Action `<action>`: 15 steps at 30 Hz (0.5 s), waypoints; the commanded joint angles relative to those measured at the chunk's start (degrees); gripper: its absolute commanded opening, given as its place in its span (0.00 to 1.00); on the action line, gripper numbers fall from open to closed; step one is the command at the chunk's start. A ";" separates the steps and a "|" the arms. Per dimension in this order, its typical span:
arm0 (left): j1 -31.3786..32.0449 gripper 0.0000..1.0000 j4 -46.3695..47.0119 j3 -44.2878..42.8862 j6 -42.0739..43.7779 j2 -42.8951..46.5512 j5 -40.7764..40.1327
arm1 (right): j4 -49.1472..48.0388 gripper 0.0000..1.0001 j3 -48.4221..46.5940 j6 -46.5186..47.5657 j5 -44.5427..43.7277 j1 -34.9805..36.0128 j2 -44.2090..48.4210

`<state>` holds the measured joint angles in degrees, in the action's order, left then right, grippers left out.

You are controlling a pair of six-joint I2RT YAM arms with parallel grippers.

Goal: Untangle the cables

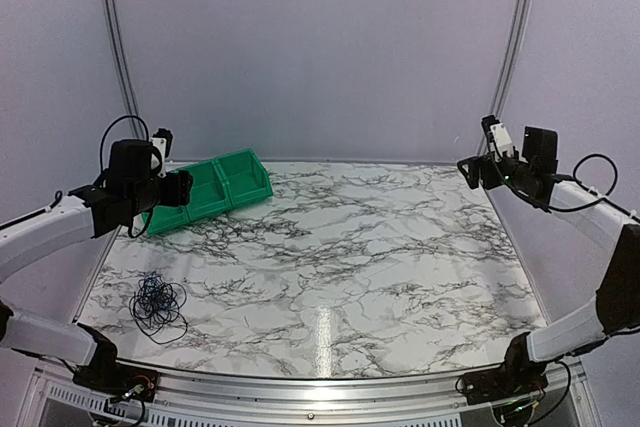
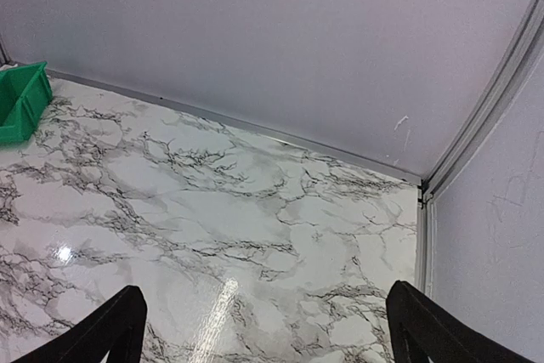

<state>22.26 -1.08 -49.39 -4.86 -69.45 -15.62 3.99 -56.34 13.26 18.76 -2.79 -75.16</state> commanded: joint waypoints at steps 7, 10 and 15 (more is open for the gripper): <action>-2.09 0.75 -12.25 0.06 -11.59 3.19 -4.87 | 1.70 0.98 -4.69 -0.32 1.53 0.52 -3.38; -1.48 0.73 -16.45 1.57 -16.74 5.27 -5.46 | 4.23 0.98 -5.36 2.30 7.98 1.31 -3.81; 1.79 0.72 -24.56 3.20 -25.89 7.16 -8.06 | 5.69 0.98 -5.43 4.97 11.46 5.00 -4.52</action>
<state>21.85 -16.25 -47.70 -21.47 -64.29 -20.75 7.01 -59.46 15.14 24.84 -0.67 -78.96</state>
